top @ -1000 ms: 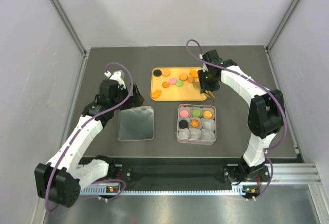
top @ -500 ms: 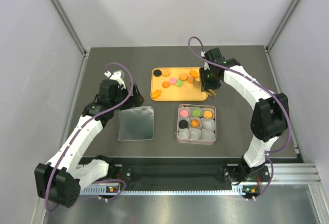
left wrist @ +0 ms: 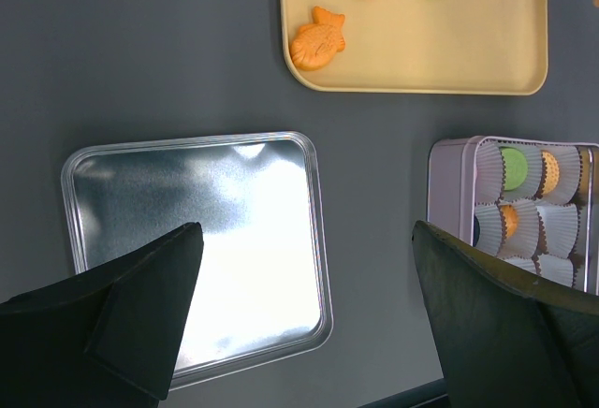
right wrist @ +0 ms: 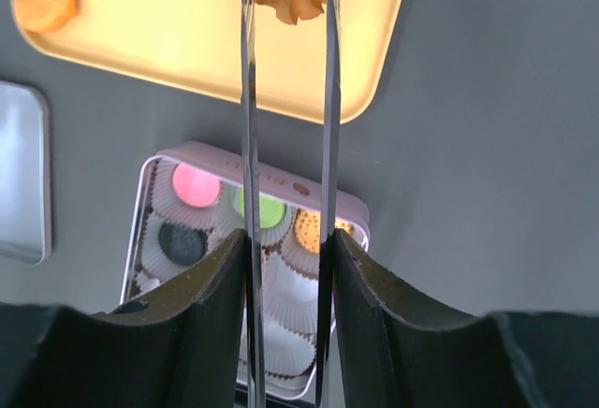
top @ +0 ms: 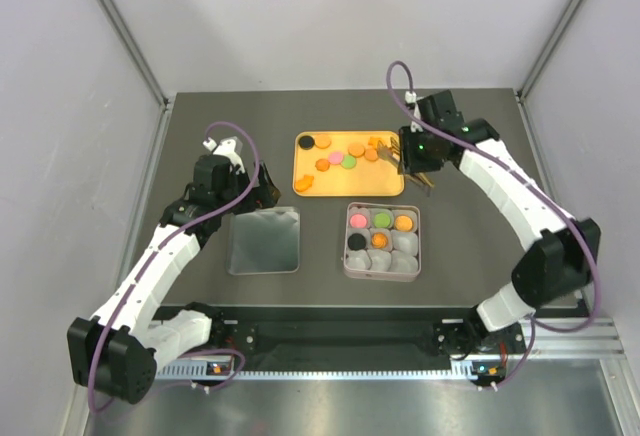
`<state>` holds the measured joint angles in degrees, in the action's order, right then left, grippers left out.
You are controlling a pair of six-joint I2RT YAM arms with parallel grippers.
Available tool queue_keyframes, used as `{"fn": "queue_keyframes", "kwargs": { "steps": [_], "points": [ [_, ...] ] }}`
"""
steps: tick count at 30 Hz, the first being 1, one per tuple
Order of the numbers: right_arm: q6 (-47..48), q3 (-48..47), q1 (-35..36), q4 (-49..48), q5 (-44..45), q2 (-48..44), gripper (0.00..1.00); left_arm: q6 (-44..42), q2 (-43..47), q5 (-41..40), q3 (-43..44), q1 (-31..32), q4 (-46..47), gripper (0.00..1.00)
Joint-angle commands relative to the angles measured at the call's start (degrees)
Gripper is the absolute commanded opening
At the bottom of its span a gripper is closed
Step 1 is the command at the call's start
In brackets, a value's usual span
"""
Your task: Pack the cookies
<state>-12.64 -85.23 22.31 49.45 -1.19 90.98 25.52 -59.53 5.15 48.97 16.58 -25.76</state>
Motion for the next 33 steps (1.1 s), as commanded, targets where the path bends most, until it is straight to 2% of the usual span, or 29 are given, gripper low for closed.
{"fn": "queue_keyframes", "kwargs": {
  "steps": [1,7,15,21,25,33],
  "points": [
    [-0.6,2.4,-0.5,1.0,-1.7,-8.3,0.38,-0.1,0.4,0.8,0.2,-0.1,1.5,0.98],
    [-1.2,9.1,-0.5,3.9,-2.9,-18.0,0.38,-0.1,0.5,1.0,0.2,-0.2,1.6,0.98],
    [-1.1,15.9,-0.4,14.2,-2.8,-28.3,0.39,-0.1,0.9,0.5,0.2,-0.2,1.4,0.98],
    [-3.9,22.8,0.2,16.2,-5.6,-35.2,0.39,-0.1,1.0,0.6,0.2,-0.1,1.4,0.98],
    [-5.9,27.7,1.1,15.9,-7.2,-37.8,0.38,-0.1,0.9,0.7,0.2,-0.1,1.4,0.98],
    [-8.4,28.5,3.7,17.2,-6.4,-39.8,0.38,-0.2,1.3,0.7,0.2,-0.1,1.4,0.98]
  ]
}}
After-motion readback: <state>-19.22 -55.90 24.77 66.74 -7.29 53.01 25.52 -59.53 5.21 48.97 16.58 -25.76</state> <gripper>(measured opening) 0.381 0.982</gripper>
